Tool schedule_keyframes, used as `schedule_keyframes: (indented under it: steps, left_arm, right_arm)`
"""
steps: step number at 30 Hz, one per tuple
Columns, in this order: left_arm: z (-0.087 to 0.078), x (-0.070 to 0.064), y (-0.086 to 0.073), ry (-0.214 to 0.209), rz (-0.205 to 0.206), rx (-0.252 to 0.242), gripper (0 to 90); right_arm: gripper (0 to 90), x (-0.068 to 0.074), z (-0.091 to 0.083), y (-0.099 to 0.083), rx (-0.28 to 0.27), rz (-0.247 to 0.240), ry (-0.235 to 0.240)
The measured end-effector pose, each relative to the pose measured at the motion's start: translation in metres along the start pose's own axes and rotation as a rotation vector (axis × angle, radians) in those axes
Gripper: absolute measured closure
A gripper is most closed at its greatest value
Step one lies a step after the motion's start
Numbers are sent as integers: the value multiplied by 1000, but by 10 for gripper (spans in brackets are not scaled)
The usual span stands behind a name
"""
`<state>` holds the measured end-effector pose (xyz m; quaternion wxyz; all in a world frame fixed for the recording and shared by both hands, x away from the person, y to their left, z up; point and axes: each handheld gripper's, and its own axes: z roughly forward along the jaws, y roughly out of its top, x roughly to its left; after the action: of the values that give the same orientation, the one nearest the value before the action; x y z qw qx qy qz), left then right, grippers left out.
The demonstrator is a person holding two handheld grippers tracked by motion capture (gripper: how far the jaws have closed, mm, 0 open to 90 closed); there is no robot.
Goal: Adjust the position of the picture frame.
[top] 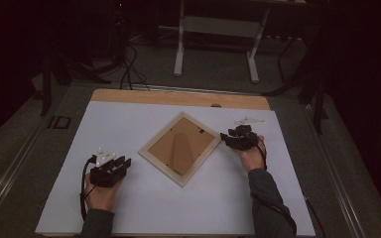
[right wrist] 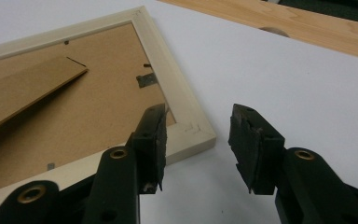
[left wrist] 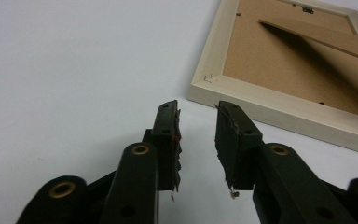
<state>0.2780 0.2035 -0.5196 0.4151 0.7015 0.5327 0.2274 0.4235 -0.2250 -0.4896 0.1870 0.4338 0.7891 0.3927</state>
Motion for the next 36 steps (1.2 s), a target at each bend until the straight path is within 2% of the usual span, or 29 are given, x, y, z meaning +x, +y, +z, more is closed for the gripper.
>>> schedule_keyframes:
  steps: [5,15,21,23,25,26,29,34,36]
  left_arm:
    - [0,-1,0,-6,2,-8,659]
    - [1,-1,0,-32,-8,-8,627]
    - [1,-2,0,-41,-8,-12,627]
    - [1,-2,-1,-44,-11,-18,627]
    - [1,-2,-1,-44,-10,-18,626]
    - [0,-3,0,-35,6,-15,626]
    - [-1,-6,-1,-42,18,-19,627]
    - [-1,-7,-1,-55,26,-19,633]
    - [-3,-5,-1,-53,18,-26,633]
  right_arm:
    - [554,-1,9,-1,19,-5,-5]
    - [575,-7,19,-3,30,21,-9]
    - [700,-4,31,-3,45,12,-9]
    - [714,-3,34,-1,46,13,-5]
    - [697,-2,38,1,50,22,-2]
    - [683,-1,40,2,54,22,-4]
    - [654,-1,45,4,65,29,-6]
    - [606,-2,52,4,94,37,10]
    - [599,-3,54,4,87,56,25]
